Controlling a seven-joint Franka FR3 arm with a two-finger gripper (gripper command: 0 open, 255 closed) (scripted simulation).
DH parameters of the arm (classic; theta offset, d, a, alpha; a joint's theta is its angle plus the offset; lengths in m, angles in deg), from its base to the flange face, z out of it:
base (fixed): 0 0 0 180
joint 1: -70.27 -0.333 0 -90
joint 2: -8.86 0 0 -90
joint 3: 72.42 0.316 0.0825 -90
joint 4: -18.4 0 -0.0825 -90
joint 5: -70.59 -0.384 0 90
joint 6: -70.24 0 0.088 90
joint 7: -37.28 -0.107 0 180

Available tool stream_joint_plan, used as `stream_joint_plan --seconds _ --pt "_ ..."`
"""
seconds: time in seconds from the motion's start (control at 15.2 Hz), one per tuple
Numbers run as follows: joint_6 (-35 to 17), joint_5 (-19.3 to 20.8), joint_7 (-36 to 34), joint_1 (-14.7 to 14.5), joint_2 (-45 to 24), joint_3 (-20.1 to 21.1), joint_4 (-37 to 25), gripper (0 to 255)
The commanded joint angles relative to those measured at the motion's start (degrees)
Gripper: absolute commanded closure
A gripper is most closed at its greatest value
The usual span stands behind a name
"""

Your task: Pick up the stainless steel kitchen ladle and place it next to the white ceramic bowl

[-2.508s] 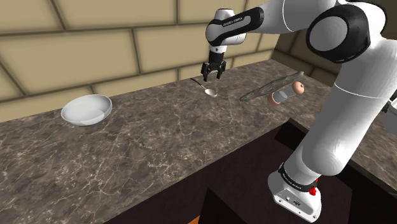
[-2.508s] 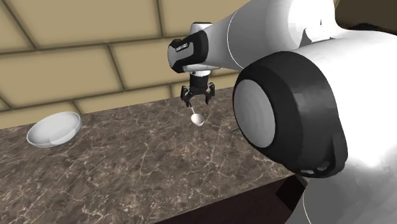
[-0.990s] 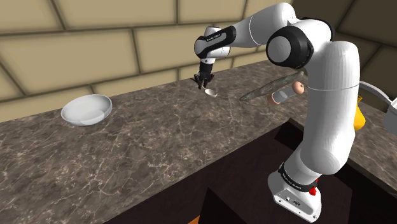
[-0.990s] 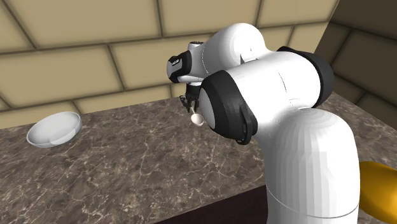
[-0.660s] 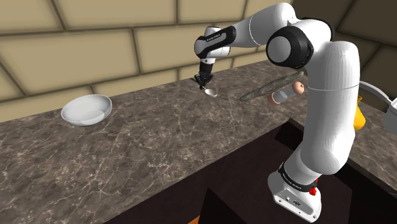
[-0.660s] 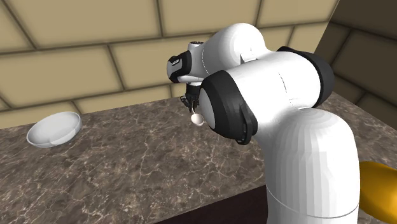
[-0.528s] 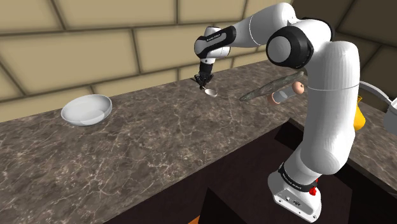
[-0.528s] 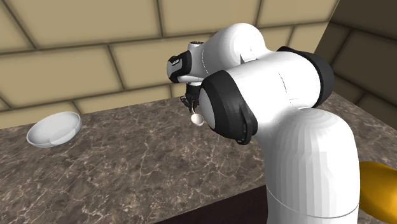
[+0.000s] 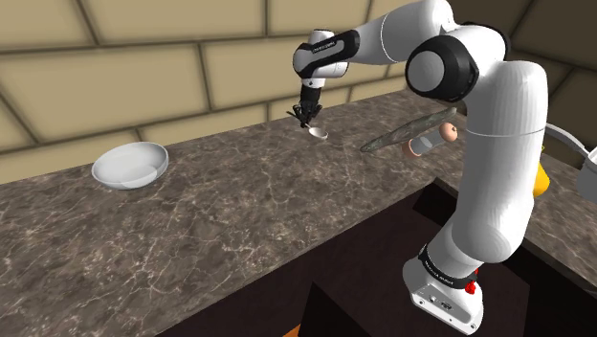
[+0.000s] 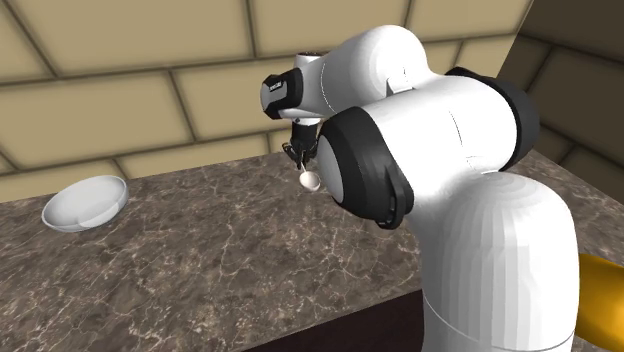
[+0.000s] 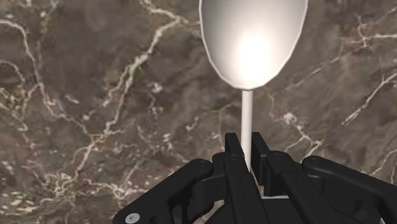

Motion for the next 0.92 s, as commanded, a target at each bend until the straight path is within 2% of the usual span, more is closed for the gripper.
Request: stream_joint_plan --seconds 0.0,0.86 --pt "1.3 0.2 -0.2 0.0 0.6 -0.1 -0.7 255" --pt "9.9 1.4 -1.7 0.0 3.4 -0.6 -6.7 255"
